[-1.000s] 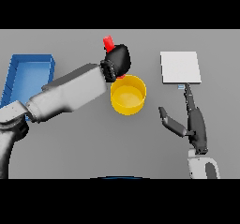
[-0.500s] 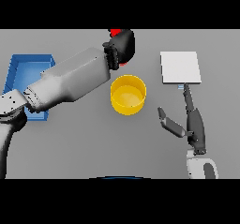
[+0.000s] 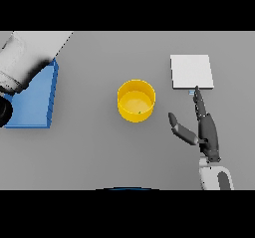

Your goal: Pick up the red beaker and tilt it to pour out 1 green nut into yellow bowl. Pick up the yellow bowl and place it on the metallic measuring scale.

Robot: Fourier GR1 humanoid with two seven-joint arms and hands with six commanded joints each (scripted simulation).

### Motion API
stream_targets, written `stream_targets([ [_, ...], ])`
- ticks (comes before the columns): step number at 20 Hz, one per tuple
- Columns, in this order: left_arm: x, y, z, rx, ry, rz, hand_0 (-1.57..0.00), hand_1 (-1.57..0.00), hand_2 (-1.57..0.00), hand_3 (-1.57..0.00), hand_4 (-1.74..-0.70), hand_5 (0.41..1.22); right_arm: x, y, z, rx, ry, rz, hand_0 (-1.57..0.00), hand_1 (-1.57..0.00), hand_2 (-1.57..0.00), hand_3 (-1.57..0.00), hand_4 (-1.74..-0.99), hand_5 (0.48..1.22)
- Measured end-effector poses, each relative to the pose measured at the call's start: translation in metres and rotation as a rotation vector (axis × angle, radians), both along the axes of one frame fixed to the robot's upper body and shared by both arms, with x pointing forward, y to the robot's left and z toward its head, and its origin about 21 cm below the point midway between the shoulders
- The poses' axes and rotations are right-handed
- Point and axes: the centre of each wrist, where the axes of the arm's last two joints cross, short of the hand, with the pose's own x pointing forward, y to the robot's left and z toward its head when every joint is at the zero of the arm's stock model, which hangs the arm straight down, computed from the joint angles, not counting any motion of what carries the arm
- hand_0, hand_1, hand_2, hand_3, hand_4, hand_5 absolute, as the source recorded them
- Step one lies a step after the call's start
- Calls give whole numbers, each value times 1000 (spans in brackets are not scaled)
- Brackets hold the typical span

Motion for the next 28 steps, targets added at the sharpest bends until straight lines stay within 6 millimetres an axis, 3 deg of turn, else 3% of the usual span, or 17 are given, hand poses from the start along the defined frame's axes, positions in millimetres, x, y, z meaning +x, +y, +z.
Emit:
stream_targets([
  [3,14,59,9,-359,17,203,-1571,-1571,-1559,-1368,-1733,1221,3,-3,-1,-1,1,7,1,1,1,1,-1224,592],
  [7,17,131,-6,-743,36,294,-1571,-1571,-1566,-1426,-1738,1221,3,-5,-1,-2,-12,22,1,1,1,1,-1222,586],
  [10,10,177,-31,-962,-4,401,-1571,-1571,-1569,-1415,-1739,1221,4,-10,-2,-28,-27,27,1,1,1,1,-1217,595],
  [13,-4,209,-64,-1161,-63,483,-1571,-1571,-1570,-1445,-1740,1221,3,-14,-5,-36,-9,33,1,1,1,1,-1212,610],
  [17,-36,232,-114,-1308,-103,638,-1571,-1571,-1570,-1452,-1741,1221,5,-11,0,-74,-14,44,1,1,1,1,-1210,649],
  [22,-81,236,-164,-1395,-110,740,-1571,-1571,-1571,-1449,-1741,1221,4,-9,-4,-79,-1,50,1,1,1,1,-1217,664],
  [26,-102,235,-188,-1443,-103,809,-1571,-1571,-1571,-1509,-1741,1221,4,-10,-1,-81,0,49,1,1,1,1,-1217,666],
  [28,-105,232,-193,-1453,-93,835,-1571,-1571,-1571,-1531,-1741,1166,2,-12,-4,-82,3,49,1,1,1,1,-1214,666],
])
